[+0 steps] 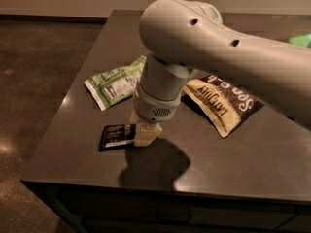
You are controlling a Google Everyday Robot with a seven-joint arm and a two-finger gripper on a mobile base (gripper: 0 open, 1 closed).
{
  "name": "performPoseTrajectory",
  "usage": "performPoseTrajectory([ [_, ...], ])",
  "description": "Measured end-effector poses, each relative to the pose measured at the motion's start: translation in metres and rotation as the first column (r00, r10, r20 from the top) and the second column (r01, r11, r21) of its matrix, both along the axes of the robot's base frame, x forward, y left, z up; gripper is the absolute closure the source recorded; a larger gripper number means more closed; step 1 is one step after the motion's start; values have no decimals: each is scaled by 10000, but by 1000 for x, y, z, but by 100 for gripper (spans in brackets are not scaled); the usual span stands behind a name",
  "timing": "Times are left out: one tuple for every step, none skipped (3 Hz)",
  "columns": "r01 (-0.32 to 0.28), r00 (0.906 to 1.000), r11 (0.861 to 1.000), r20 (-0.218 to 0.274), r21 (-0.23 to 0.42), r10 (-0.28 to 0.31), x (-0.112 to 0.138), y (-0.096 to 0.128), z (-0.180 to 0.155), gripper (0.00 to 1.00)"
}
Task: Move rxbar chocolate near brown chip bag
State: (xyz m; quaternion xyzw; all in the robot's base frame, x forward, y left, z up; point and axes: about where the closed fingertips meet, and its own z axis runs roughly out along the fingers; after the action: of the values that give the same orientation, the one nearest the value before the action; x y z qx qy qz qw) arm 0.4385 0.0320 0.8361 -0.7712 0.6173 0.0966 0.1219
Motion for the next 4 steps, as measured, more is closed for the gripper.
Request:
performPoseTrajectory([
  [696, 9976, 9976, -61, 34, -696, 13, -15, 8, 100],
  [1614, 9868, 9867, -189, 198, -1611, 33, -35, 23, 100],
  [2591, 9659, 9654, -113, 294, -2589, 63, -58, 38, 100],
  [3334, 9420, 9423, 295, 297, -3342, 96, -81, 54, 100],
])
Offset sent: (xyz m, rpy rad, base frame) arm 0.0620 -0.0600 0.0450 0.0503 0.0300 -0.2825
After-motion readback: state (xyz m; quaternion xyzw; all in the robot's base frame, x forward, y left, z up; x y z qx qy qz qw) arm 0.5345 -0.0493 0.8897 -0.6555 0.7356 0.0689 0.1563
